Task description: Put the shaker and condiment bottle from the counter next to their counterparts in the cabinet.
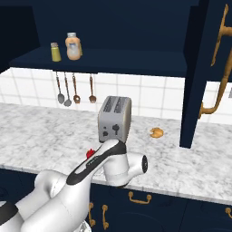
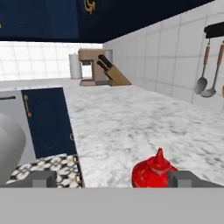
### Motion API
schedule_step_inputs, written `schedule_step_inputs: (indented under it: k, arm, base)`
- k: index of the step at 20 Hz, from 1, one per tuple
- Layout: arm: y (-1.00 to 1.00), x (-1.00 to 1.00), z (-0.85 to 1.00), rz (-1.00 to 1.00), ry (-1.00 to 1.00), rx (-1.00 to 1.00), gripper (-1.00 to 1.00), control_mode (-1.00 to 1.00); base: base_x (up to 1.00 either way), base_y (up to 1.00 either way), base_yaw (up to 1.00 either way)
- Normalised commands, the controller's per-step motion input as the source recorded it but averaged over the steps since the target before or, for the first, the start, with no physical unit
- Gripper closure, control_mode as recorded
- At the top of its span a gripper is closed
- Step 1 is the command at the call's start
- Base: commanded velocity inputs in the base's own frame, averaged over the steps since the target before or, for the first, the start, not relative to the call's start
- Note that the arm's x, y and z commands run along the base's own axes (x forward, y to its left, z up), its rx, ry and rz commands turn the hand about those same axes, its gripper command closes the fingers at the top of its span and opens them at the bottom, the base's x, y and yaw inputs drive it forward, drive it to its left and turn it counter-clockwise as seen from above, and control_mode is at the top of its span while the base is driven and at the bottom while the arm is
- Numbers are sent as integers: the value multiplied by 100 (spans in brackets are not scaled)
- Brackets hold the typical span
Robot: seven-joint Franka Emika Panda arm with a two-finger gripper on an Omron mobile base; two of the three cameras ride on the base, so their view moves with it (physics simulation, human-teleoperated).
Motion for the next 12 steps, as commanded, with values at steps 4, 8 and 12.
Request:
schedule_step_inputs:
  k: [4, 8, 12]
  arm:
    - [1, 61, -29, -4, 7, 0, -100, -100]
    - [2, 45, -9, -10, 12, 0, -100, -100]
    - [3, 12, 0, -6, 14, 0, -100, -100]
  base:
    - [0, 0, 0]
    - [0, 0, 0]
    - [0, 0, 0]
